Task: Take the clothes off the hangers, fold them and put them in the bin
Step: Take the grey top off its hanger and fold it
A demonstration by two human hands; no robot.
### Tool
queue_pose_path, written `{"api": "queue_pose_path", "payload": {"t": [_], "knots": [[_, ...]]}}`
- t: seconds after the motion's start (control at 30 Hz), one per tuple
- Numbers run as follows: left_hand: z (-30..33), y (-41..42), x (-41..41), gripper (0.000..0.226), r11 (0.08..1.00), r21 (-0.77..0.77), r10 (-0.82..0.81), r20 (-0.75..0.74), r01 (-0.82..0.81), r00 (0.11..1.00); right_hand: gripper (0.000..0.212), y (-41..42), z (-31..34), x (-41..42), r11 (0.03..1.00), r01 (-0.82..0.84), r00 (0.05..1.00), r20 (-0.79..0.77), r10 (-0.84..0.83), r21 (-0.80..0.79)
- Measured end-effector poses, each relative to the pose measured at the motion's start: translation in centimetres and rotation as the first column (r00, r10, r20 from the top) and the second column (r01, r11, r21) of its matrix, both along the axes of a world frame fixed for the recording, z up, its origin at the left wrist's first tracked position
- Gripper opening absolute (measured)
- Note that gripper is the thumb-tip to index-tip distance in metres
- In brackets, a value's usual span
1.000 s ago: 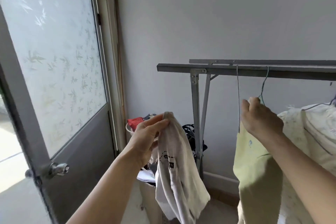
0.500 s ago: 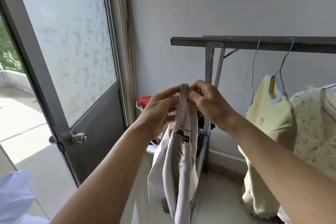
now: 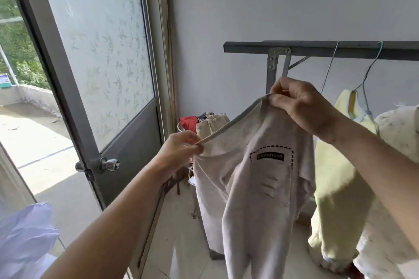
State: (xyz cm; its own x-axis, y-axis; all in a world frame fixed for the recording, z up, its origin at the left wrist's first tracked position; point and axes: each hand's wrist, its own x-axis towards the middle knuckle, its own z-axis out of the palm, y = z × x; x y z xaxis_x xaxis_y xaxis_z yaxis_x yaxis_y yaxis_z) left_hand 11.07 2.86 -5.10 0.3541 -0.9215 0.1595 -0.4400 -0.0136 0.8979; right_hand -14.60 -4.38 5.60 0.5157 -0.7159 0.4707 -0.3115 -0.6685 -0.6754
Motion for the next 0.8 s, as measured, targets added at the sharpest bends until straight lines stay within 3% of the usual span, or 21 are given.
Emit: {"api": "queue_pose_path", "payload": {"t": [0.1,0.2,0.27,0.37,0.43,0.53,0.57,0.7,0.8], "knots": [[1.9,0.6,2.2,0.004,0.994,0.004,-0.11,0.001,0.11,0.994,0.012,-0.9,-0.3,-2.1,0.999,0.043,0.995,-0.094,-0.041,0.019],[3.5,0.7,2.5,0.022,0.98,0.002,-0.201,0.064,0.201,0.978,0.013,-1.1,-0.9,-3.2,0.998,0.056,0.991,-0.124,-0.051,0.038],[4.2,0.7,2.4,0.035,0.962,-0.005,-0.271,0.034,0.272,0.962,0.017,-1.3,-1.4,-3.6,0.998,0.053,0.995,-0.083,-0.05,0.032],[4.6,0.9,1.3,0.036,0.948,-0.049,-0.316,-0.007,0.316,0.949,0.02,-1.6,-1.9,-3.8,0.998,0.06,0.998,-0.018,-0.06,0.001],[4.8,1.1,0.5,0.036,0.952,-0.119,-0.288,-0.043,0.282,0.957,0.024,-1.6,-2.1,-3.8,0.999,0.035,0.998,0.043,-0.037,0.039],[5.4,1.6,0.6,0.054,0.936,-0.148,-0.335,-0.09,0.32,0.938,0.026,-1.7,-2.7,-3.8,0.995,-0.011,0.992,0.126,-0.001,0.097],[5.7,1.9,1.0,0.053,0.927,-0.124,-0.368,-0.104,0.355,0.924,0.024,-1.8,-3.0,-3.8,0.993,-0.017,0.989,0.149,-0.001,0.118],[6.5,2.9,2.1,0.009,0.897,-0.033,-0.44,-0.173,0.441,0.881,0.022,-2.0,-3.6,-3.7,0.978,-0.062,0.98,0.197,0.021,0.201],[5.9,2.7,2.0,0.011,0.939,-0.072,-0.343,-0.182,0.336,0.921,0.026,-2.2,-3.8,-3.6,0.969,-0.097,0.985,0.161,0.06,0.229]]}}
